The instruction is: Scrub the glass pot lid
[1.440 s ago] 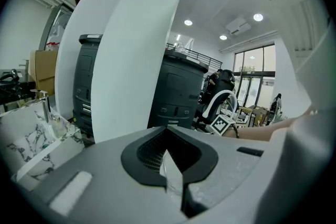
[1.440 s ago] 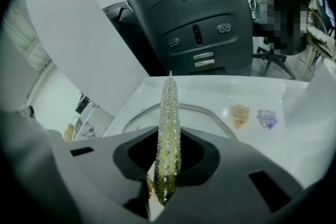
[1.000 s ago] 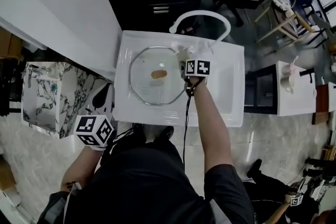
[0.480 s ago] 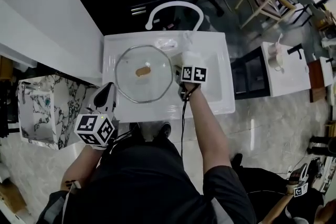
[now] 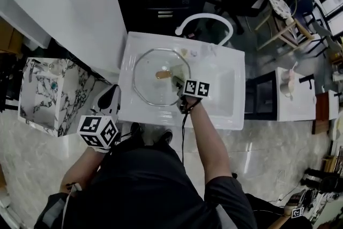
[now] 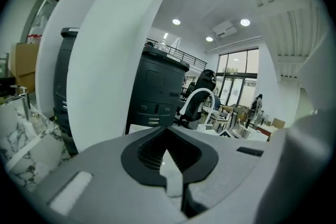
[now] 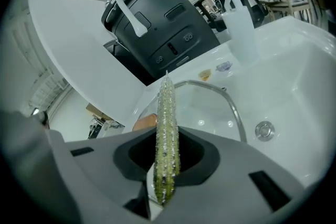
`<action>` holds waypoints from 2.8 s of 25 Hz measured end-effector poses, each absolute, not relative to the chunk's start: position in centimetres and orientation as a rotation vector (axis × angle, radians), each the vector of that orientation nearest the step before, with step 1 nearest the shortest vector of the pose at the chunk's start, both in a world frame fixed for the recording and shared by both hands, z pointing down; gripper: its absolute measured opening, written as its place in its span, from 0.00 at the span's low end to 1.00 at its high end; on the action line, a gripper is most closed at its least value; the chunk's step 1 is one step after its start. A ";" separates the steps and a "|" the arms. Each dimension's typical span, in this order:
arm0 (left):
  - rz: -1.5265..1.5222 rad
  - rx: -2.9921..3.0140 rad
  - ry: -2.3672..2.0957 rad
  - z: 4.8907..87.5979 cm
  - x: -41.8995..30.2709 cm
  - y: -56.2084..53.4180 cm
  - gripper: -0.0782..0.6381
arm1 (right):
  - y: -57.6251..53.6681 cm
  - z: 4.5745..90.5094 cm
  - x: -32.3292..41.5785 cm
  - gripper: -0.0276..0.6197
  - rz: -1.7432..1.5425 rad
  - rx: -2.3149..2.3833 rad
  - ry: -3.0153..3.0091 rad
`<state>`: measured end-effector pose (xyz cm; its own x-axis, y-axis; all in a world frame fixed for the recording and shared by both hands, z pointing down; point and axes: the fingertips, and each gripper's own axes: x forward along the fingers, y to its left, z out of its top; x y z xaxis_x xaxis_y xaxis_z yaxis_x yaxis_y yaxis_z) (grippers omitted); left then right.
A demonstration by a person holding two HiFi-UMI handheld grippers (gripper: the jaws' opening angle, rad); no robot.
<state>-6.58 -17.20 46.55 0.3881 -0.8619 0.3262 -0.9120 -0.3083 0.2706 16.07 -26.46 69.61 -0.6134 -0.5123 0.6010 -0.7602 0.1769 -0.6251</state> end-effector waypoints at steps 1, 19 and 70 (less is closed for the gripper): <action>0.162 2.229 -1.542 46.7 -7.2 -17.0 0.11 | -26.4 69.7 15.5 0.14 1.435 1.218 -2.211; 0.193 2.241 -1.485 47.9 -5.7 -17.2 0.11 | -26.1 70.8 17.4 0.14 1.508 1.306 -2.218; 0.119 2.539 -1.300 48.5 -1.6 -18.5 0.11 | -19.2 71.3 7.1 0.14 1.159 1.175 -2.264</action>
